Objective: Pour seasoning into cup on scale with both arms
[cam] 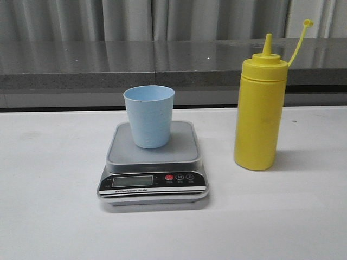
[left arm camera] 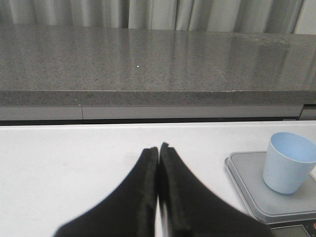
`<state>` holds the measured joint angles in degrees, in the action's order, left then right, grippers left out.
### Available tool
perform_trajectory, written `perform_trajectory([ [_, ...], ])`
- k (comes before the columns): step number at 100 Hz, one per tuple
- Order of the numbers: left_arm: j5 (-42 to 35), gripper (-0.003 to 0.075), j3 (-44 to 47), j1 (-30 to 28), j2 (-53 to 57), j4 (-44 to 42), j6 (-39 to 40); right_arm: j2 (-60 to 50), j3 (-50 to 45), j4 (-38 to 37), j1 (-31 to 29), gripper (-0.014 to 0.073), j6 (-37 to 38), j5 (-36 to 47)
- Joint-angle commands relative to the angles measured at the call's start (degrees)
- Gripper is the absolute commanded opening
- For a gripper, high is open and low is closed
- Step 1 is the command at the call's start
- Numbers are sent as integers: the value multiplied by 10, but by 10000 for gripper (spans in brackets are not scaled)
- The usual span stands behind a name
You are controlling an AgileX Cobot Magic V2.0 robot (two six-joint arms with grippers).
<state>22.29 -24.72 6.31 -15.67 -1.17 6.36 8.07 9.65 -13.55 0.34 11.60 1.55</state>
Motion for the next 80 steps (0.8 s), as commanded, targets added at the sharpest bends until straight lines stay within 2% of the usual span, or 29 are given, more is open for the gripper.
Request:
perform_trajectory([
  [1,-44,-20,-15,-3,-4,-1,6,62,58,-4,-4,-67,10,23],
  [18,-44,-20,-15,-3,-4,-1,6,184,120,-4,-2,-67,10,18],
  [29,-44,-20,-15,-3,-4,-1,6,244,143,-4,5,-67,10,51],
  [51,-44,-20,-15,-3,-4,-1,6,344,147,-4,58,-67,10,161],
  [80,-44,-20,-15,-3,-4,-1,6,448,147,-19,95,-66,10,175],
])
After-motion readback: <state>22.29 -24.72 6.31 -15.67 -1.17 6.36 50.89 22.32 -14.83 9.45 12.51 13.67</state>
